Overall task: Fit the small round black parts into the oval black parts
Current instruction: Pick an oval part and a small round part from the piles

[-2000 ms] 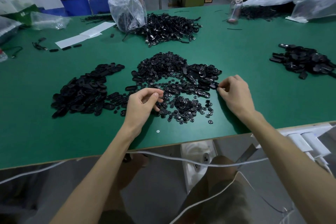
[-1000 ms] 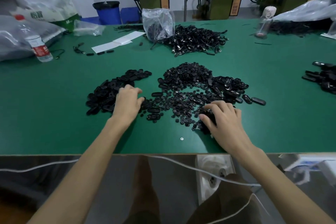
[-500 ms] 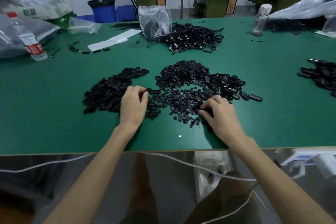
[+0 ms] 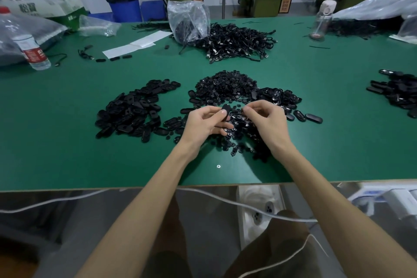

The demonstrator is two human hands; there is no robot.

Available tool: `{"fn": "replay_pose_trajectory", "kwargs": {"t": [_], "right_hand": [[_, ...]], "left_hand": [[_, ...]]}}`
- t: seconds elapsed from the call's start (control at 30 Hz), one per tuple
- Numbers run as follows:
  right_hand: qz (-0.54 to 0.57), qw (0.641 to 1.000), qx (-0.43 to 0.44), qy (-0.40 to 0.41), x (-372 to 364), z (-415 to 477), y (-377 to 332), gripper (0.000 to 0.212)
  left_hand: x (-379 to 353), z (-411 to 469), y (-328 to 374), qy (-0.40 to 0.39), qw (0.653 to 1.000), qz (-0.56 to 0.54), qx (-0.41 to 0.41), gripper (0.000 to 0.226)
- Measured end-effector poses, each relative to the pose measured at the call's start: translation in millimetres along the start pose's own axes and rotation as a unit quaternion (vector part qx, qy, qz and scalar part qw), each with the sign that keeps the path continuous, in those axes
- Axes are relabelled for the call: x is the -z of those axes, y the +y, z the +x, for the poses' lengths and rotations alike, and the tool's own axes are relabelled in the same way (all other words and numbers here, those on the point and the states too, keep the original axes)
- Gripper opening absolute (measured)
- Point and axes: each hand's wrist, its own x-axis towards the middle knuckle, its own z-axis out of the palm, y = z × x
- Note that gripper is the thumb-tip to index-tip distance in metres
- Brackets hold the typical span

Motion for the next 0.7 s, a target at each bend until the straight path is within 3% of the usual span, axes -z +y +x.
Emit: {"fn": "replay_pose_trajectory", "kwargs": {"t": [0.17,0.27,0.37,0.5,0.7], "right_hand": [[0.205,0.977,-0.054,-0.034,-5,2,0,0.014],[0.366,0.922,-0.108,-0.060,-8,1,3,0.011],[0.460,0.876,-0.133,-0.055,-8,0,9,0.010],[0.486,0.862,-0.136,-0.044,-6,1,13,0.009],[0.401,0.905,-0.114,-0.079,-8,1,15,0.010]], "left_hand": [[-2,3,-4,0.012,1.000,0.024,-0.006,0.014],[1,2,-7,0.019,0.999,0.030,-0.015,0.016],[4,1,-10,0.028,0.999,0.017,-0.014,0.017],[2,0,-11,0.008,0.999,0.026,-0.022,0.008],[1,0,-12,-0.003,0.999,0.034,-0.031,0.010]]}}
